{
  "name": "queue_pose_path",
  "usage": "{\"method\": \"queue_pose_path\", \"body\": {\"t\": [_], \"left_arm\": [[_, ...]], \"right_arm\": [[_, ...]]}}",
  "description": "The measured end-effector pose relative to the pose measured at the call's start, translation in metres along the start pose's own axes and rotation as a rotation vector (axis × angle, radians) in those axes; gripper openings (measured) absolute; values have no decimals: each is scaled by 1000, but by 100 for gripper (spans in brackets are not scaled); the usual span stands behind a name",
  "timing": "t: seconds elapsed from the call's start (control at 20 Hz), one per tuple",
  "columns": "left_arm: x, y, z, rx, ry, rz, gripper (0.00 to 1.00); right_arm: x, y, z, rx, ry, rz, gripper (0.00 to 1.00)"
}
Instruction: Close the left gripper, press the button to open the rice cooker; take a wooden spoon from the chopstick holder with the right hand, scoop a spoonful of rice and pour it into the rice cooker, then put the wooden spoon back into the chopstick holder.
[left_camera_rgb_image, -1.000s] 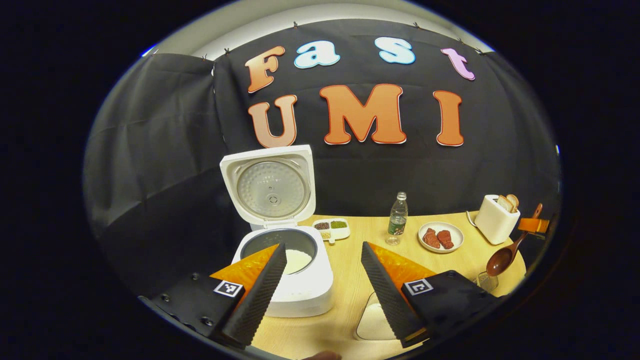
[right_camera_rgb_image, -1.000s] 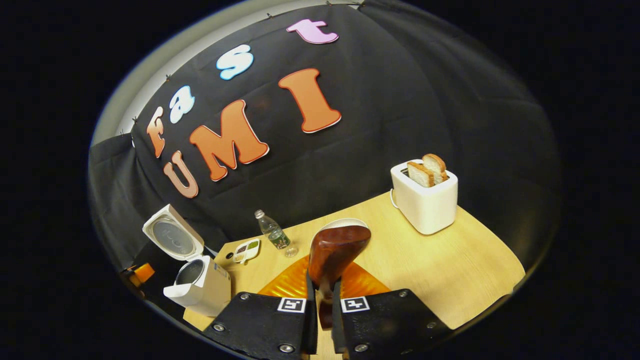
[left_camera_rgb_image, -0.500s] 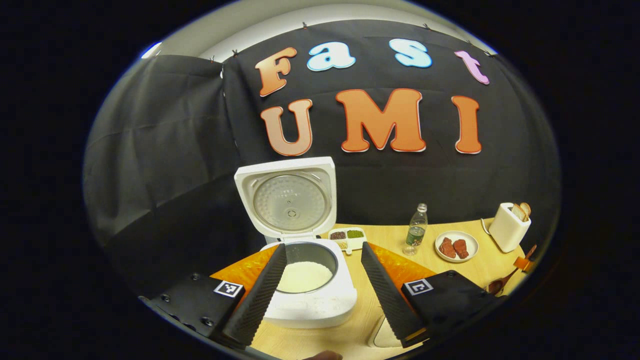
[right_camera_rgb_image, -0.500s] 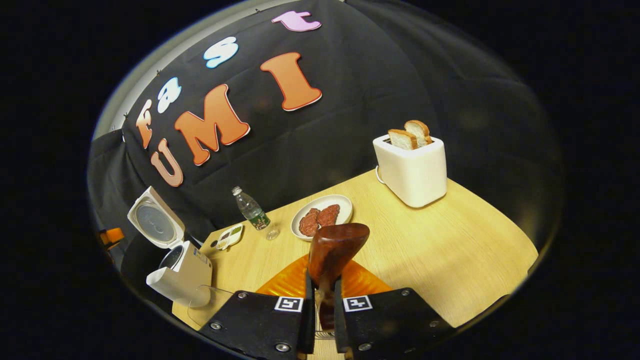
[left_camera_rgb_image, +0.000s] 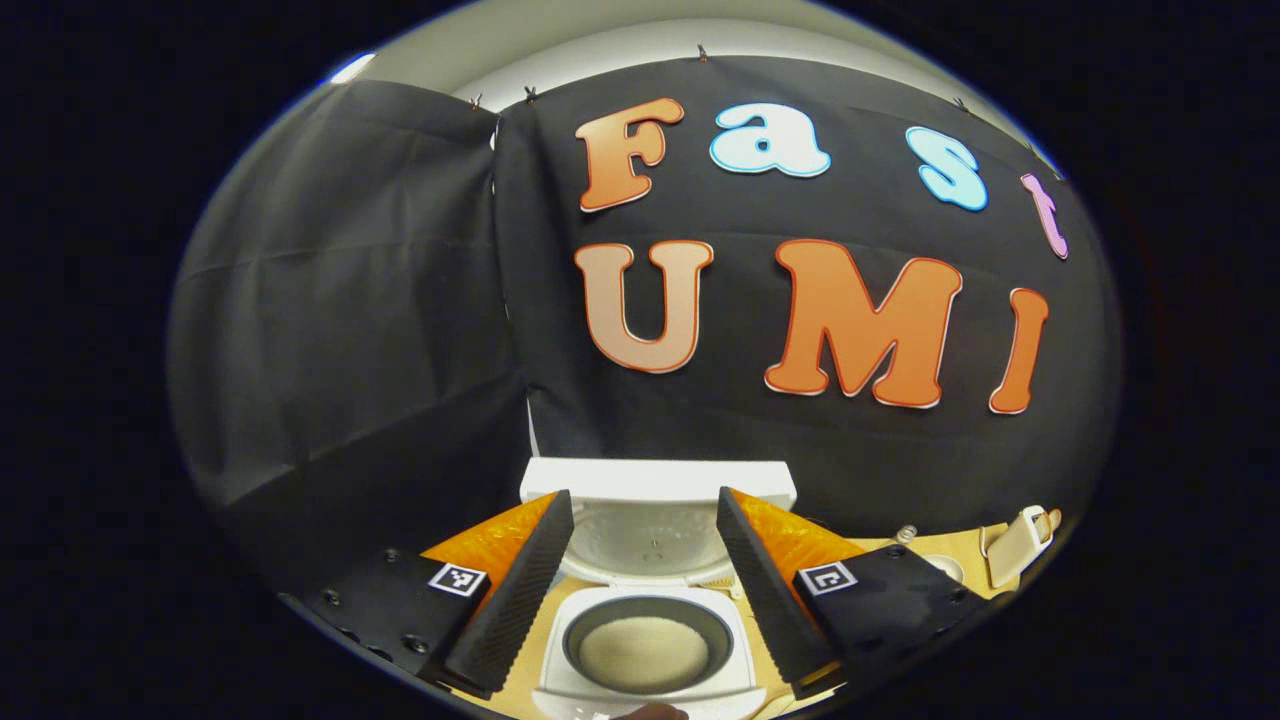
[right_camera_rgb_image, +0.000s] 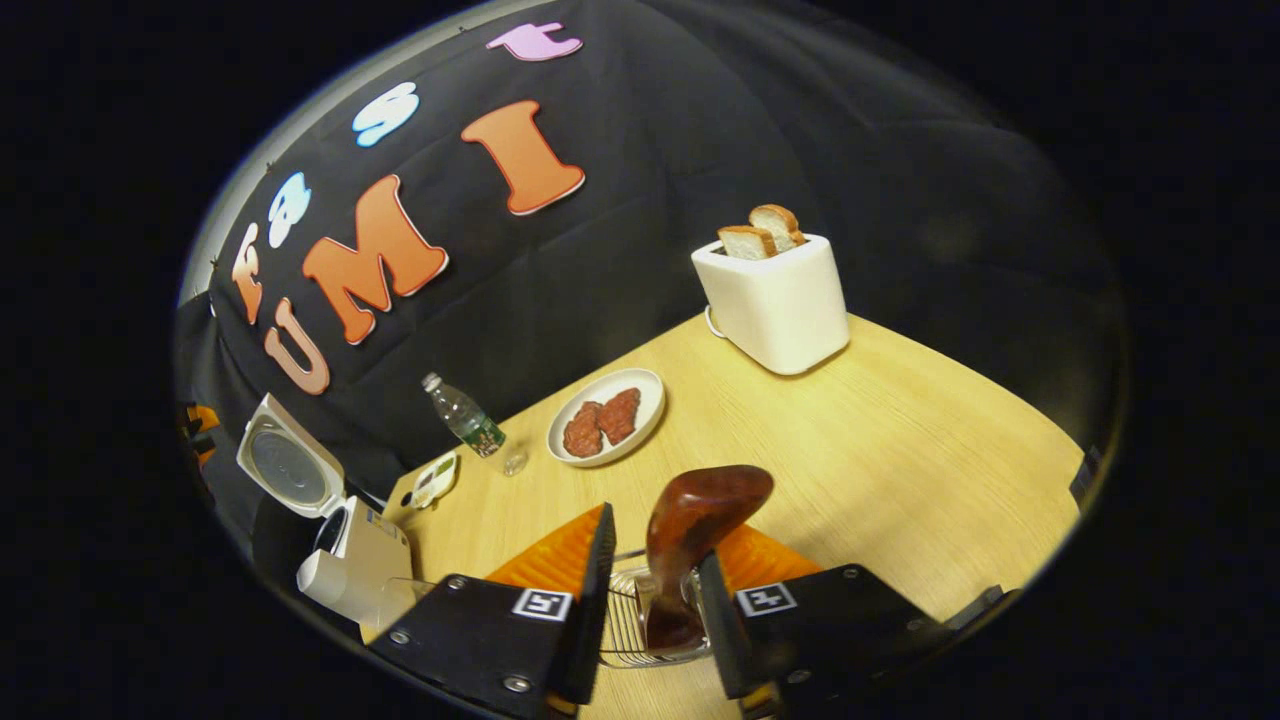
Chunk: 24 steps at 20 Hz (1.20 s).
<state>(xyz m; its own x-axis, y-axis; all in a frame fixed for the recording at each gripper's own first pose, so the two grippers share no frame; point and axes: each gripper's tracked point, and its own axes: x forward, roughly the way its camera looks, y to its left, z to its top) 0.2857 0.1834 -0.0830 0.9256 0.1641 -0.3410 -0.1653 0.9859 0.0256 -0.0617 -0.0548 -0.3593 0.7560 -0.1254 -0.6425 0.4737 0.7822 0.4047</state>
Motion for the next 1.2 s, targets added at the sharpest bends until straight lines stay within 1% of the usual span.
{"method": "queue_pose_path", "body": {"t": [0.05, 0.1, 0.15, 0.2, 0.25, 0.35, 0.45, 0.5, 0.55, 0.6, 0.65, 0.7, 0.75, 0.8, 0.85, 0.9, 1.05, 1.2], "left_arm": [[19, -3, 8, -13, 5, -12, 97], [37, -4, 10, -33, 25, -24, 97], [55, -10, 4, -49, 67, -50, 97], [73, -11, 0, -60, 108, -49, 98], [91, -13, -7, -63, 143, -52, 98], [120, -13, -23, -9, 231, -23, 96], [138, -12, -45, 15, 326, -23, 96], [141, -4, -47, 54, 356, 25, 96], [142, 0, -53, 65, 392, 40, 99], [141, 0, -57, 72, 438, 37, 100], [140, -1, -68, 75, 495, 36, 96], [134, -4, -79, 60, 561, 29, 96], [124, -8, -94, 44, 634, 22, 96], [108, -8, -116, 32, 718, 30, 100], [83, -8, -134, 34, 803, 26, 100], [65, -10, -147, 27, 841, 12, 97], [37, -6, -182, 51, 937, 15, 100], [3, -5, -245, 44, 1085, 35, 97]], "right_arm": [[-5, 0, 7, -1, -16, -12, 59], [-12, 0, 14, -7, -31, -20, 63], [-19, 1, 20, -14, -45, -32, 74], [-26, 1, 26, -23, -53, -44, 79], [-34, 4, 31, -38, -60, -51, 87], [-52, 8, 49, -85, -106, -75, 93], [-72, 16, 65, -135, -148, -88, 94], [-82, 20, 72, -156, -159, -91, 94], [-89, 23, 79, -169, -170, -89, 95], [-96, 26, 86, -173, -178, -84, 95], [-100, 30, 91, -171, -186, -74, 95], [-103, 34, 96, -168, -194, -61, 95], [-104, 37, 99, -165, -202, -53, 95], [-104, 38, 102, -165, -210, -42, 95], [-104, 40, 103, -166, -213, -35, 95], [-105, 42, 103, -168, -214, -21, 95], [-99, 49, 99, -172, -186, 11, 95], [-94, 61, 97, -200, -174, 46, 95]]}}
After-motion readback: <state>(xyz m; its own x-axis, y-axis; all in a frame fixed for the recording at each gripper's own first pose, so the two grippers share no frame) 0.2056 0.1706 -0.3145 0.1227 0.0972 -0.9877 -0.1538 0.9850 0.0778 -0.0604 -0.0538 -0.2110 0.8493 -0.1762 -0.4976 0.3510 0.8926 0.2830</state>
